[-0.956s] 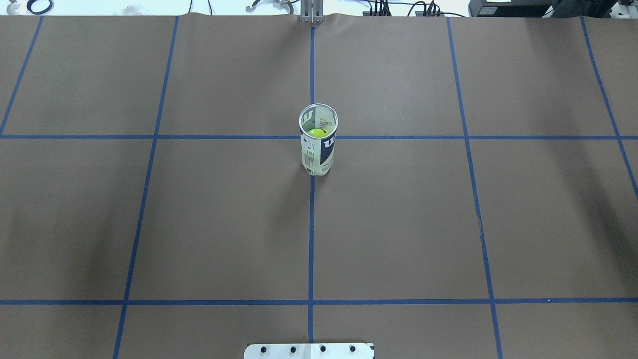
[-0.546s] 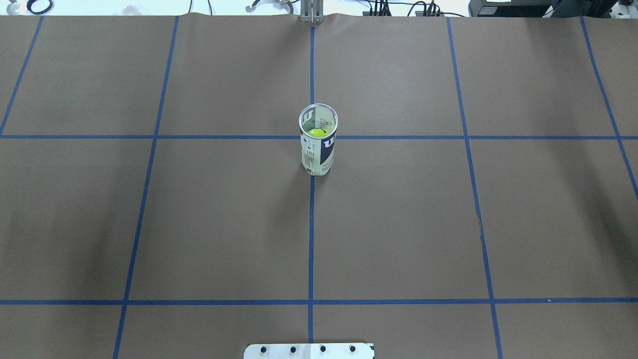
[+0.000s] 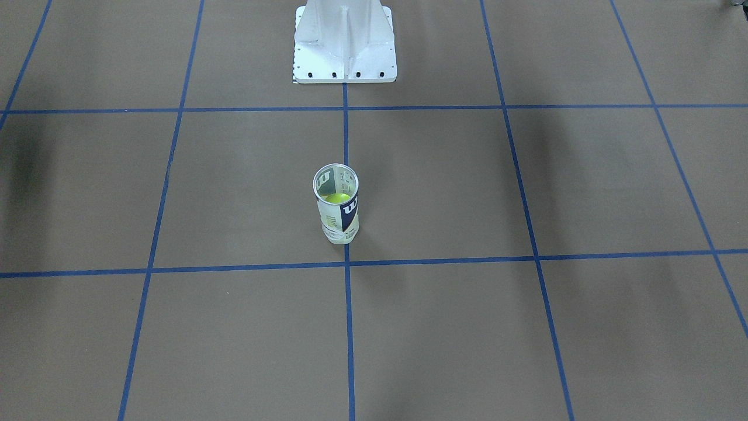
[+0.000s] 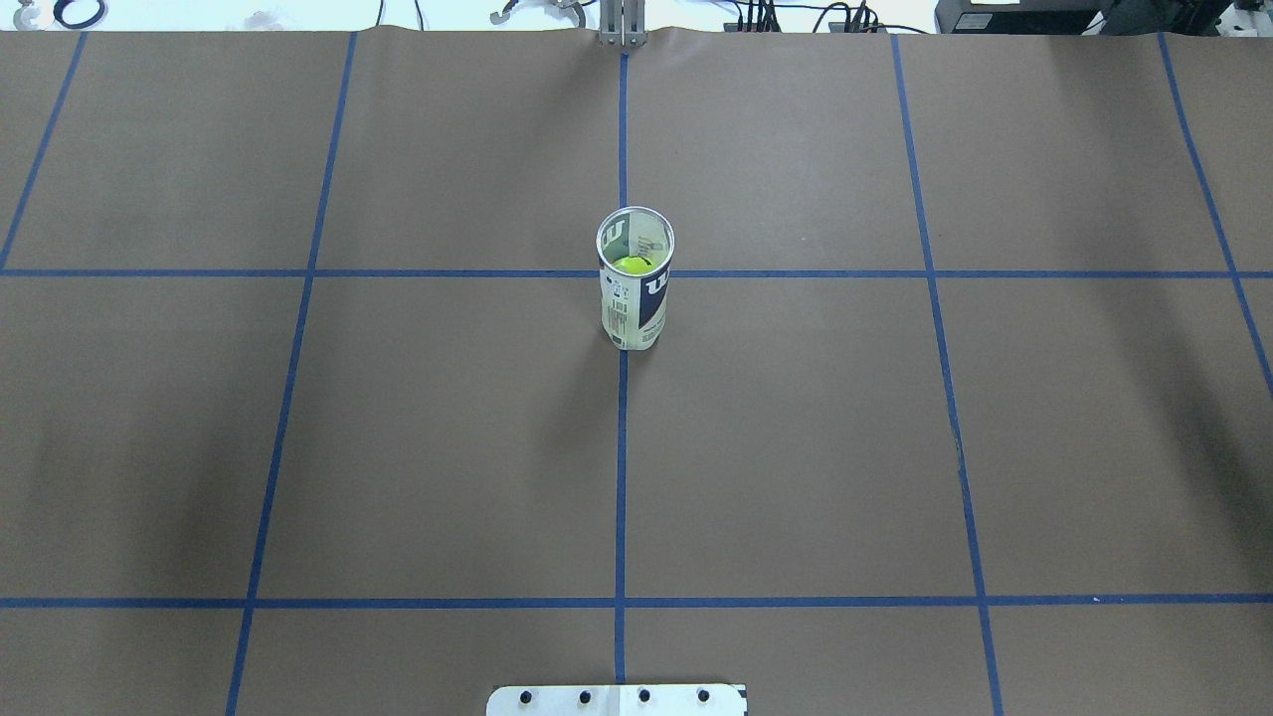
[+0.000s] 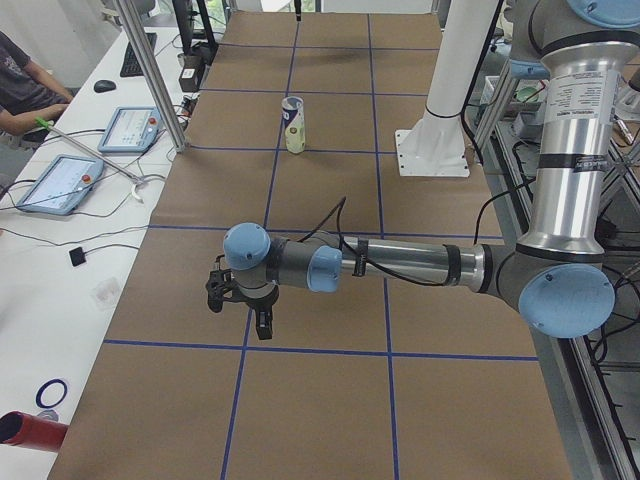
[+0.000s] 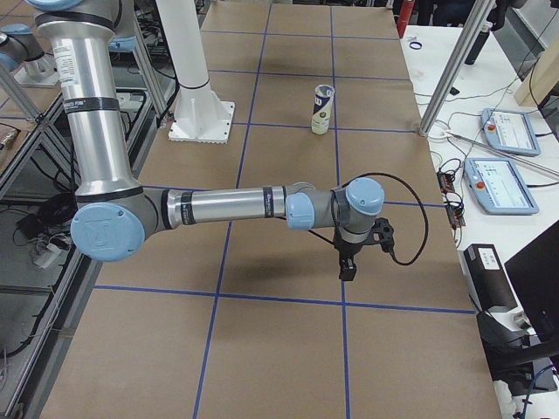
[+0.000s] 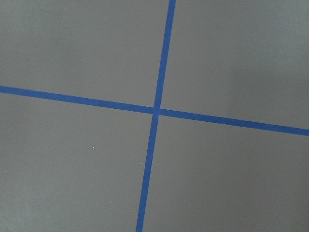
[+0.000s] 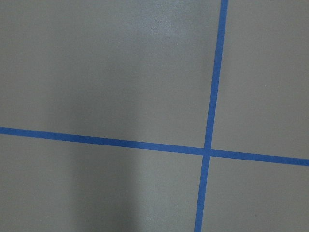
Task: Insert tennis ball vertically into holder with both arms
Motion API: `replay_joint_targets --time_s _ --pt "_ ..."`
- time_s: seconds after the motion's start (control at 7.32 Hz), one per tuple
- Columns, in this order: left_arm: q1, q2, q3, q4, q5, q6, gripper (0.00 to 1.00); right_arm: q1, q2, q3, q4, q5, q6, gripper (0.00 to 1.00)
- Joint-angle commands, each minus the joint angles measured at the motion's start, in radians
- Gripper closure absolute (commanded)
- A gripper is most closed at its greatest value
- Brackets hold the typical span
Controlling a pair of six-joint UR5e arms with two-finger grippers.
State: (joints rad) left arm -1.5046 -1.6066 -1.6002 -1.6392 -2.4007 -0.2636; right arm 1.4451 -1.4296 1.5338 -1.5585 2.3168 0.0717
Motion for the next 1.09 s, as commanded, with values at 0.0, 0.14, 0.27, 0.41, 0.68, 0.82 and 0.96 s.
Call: replay_joint_targets --time_s 0.0,0.14,0.27,0.41,0.68,0.82,0.96 --pt "-0.002 0.005 -0.014 -0.011 0.002 0.007 0.01 0.001 0.000 0.008 0.000 0.000 0.003 0.00" --pt "-0.002 0.019 -0.014 -0.013 0.002 0.007 0.01 0.000 0.000 0.008 0.000 0.000 0.004 0.00" --pt "0.000 0.069 -0.014 -0.033 0.000 0.009 0.01 0.000 0.000 0.009 0.000 0.000 0.005 0.00" --pt "-0.002 0.091 -0.012 -0.145 0.003 0.006 0.01 0.000 0.000 0.009 0.000 0.000 0.005 0.00" --pt "0.001 0.103 -0.001 -0.163 0.005 0.004 0.01 0.000 -0.002 0.008 0.000 -0.002 0.010 0.00" --pt "0.000 0.100 -0.010 -0.162 -0.001 0.004 0.01 0.000 -0.002 0.006 0.000 -0.004 0.010 0.00" --pt "0.001 0.100 -0.009 -0.162 -0.006 0.006 0.01 0.000 -0.005 0.006 0.000 -0.004 0.010 0.00"
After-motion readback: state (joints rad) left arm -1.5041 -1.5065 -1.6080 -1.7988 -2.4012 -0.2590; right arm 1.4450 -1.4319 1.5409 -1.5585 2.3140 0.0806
